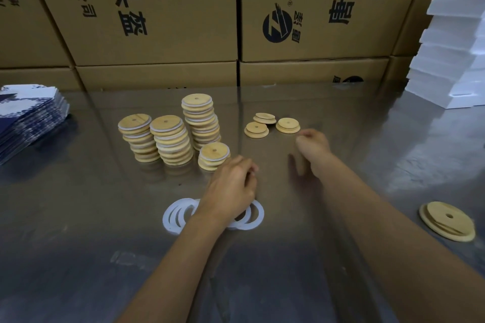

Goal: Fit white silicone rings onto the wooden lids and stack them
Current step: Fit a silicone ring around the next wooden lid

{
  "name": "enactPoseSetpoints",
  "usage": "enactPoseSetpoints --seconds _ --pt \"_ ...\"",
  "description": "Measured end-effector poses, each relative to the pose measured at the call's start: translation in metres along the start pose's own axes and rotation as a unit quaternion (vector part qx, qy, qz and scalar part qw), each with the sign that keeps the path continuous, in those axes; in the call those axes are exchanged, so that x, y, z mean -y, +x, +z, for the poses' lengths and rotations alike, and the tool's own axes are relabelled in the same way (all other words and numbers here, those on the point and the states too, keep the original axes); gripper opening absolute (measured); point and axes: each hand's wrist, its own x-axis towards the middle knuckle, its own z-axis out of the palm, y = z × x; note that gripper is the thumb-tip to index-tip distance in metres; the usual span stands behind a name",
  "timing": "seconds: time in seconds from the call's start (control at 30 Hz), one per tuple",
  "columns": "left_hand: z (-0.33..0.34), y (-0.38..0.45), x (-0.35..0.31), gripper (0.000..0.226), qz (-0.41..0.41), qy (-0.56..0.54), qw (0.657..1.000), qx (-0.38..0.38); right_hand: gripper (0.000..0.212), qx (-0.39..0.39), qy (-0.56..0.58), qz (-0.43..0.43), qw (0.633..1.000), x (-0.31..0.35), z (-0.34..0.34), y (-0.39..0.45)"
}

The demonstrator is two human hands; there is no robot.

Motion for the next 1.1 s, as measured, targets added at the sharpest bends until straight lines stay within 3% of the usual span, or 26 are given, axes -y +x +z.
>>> enactPoseSetpoints --seconds 0.13,0.4,0.63,0.93,1.1 --pt "0.002 0.003 0.004 0.017 -0.002 -0.013 1.0 -0.005 0.022 -0.011 -0.001 0.028 1.0 0.006 0.005 0.024" --pt "0.005 0.004 0.005 0.014 0.002 -0.017 1.0 -0.014 0.057 -0.039 -0.163 0.018 0.986 0.015 0.021 0.042" --pt "0.005 0.005 0.006 0.016 0.004 -0.02 1.0 -0.012 0.052 -0.077 -0.232 -0.008 0.97 0.011 0.031 0.051" --pt "0.004 0.004 0.006 0.015 0.007 -0.012 1.0 -0.003 0.043 -0.051 -0.112 -0.079 0.989 -0.003 0.019 0.035" --pt "0.0 0.002 0.004 0.015 0.009 -0.012 1.0 0.01 0.056 -0.031 0.009 -0.055 0.998 -0.008 0.004 0.021"
